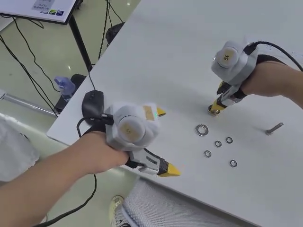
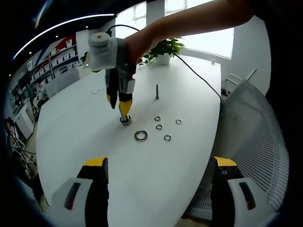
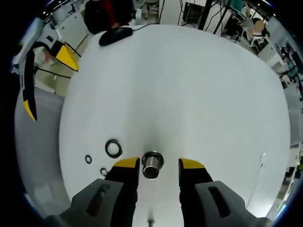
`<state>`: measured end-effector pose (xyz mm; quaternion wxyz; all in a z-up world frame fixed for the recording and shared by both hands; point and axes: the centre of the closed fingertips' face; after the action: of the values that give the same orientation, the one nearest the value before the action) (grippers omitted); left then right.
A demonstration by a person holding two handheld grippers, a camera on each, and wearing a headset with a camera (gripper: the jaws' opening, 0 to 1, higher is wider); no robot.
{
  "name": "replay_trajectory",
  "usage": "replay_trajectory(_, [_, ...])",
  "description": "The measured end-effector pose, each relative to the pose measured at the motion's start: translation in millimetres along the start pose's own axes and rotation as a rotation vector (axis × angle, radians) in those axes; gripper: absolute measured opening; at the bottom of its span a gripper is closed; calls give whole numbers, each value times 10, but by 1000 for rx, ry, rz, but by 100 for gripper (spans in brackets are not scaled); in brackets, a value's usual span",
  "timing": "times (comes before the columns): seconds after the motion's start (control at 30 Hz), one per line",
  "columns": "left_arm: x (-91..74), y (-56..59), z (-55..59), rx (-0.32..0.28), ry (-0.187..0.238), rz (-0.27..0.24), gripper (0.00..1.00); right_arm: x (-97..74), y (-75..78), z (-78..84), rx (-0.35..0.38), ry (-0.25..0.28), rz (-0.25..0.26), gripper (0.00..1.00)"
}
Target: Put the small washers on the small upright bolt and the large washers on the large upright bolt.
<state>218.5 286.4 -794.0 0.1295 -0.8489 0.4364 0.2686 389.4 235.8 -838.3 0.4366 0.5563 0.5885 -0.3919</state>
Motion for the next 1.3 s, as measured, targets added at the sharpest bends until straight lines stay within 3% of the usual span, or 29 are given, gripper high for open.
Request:
replay_trajectory(0.1, [-2,-2,5,1,-4,-4,89,-83,-6,-65,16,35,1,34])
replay_trajectory(0.33, [-16,-6,-46,1,-3,-17,89,-249,-69,-168,-50,90,-1,34])
replay_trajectory(0.4, [-17,-8,-41,1,-9,-20,88,-249,-46,-153,-59,92,-5,34])
replay_trajectory(0.67, [-24,-6,-65,4,-11,-32,87,-410,-210,-117,-79,119,-13,34])
replay_trajectory(1.07, [-12,36,-60,1,-2,-37,86,-423,-484,44,-73,144,-30,35])
replay_trajectory(1.3, [8,39,-38,3,-3,-32,88,-375,-647,29,-73,153,-50,36])
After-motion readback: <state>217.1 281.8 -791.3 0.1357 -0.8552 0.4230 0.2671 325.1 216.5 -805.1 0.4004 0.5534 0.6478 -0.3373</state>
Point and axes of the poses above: the centre of the closed fingertips' face, and the gripper's own axes: x roughly forward along the fingers, y roughly to its right, z roughly out of its underside, and after that the axes turned 5 degrees about y, right-handed
